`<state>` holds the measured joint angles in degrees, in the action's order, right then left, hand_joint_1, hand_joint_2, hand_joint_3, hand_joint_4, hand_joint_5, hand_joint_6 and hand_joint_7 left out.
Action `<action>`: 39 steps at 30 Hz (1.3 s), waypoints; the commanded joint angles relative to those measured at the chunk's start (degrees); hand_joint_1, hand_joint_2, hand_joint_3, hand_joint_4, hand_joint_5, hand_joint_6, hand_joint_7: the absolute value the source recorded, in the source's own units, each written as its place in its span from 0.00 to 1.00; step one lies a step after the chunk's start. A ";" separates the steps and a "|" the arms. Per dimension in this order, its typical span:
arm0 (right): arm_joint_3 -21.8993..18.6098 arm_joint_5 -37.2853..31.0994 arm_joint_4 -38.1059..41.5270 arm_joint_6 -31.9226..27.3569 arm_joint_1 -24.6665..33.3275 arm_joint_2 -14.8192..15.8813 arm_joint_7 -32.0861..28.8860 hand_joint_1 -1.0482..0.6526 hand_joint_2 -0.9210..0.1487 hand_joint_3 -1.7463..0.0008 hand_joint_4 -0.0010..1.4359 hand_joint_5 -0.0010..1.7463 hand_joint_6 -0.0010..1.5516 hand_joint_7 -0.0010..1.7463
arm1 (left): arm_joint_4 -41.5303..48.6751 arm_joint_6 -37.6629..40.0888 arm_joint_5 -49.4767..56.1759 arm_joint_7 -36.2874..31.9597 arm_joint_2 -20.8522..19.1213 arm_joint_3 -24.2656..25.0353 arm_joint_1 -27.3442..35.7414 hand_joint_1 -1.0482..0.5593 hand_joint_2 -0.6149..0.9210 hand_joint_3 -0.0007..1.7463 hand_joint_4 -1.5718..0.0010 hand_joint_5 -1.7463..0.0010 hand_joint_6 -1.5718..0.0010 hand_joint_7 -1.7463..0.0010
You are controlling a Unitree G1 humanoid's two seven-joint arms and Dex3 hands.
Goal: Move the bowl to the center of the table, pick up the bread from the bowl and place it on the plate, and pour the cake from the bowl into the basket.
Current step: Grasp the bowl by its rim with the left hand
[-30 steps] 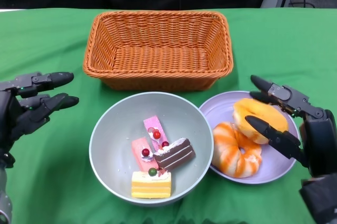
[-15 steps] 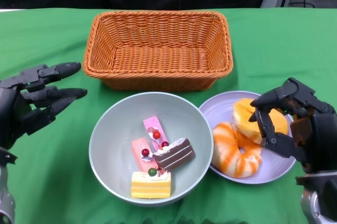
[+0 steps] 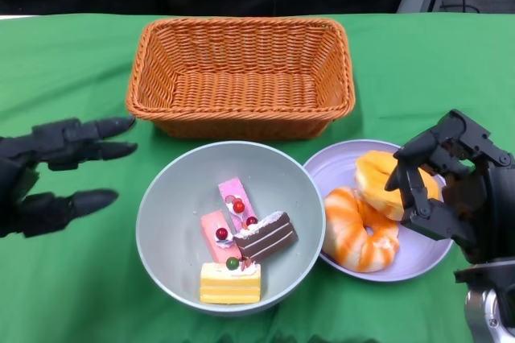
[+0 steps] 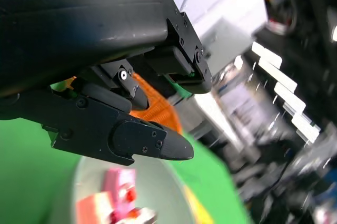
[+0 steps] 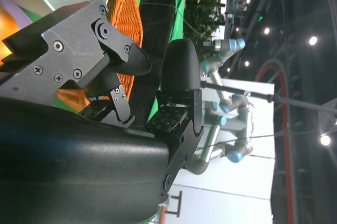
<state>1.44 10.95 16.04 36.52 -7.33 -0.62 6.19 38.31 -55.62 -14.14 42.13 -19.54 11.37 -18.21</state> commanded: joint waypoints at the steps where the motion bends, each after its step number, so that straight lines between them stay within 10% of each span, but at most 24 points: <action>1: -1.03 -0.48 -1.12 -0.87 0.56 -0.26 0.14 0.61 0.36 0.35 0.54 0.95 0.45 0.76 | -2.57 -2.93 3.64 -0.65 -4.01 -0.59 1.73 0.33 1.00 0.08 0.57 1.00 0.61 1.00; 19: -3.35 -1.65 -1.46 -2.58 0.27 -3.24 -0.63 0.60 0.30 0.42 0.53 0.93 0.46 0.71 | 5.37 -36.50 26.33 -11.25 -8.42 -1.56 -4.01 0.33 0.97 0.00 0.43 0.95 0.43 0.97; 39: -2.81 -2.95 -3.14 -2.35 1.80 -4.59 -1.29 0.60 0.35 0.36 0.53 0.94 0.45 0.73 | -0.58 -33.18 64.07 -32.07 -8.38 -1.00 -3.95 0.37 0.99 0.02 0.37 0.94 0.40 1.00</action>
<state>-1.12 7.75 14.22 34.03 -6.18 -5.36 4.75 39.16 -89.93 47.46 12.31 -26.91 9.90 -22.89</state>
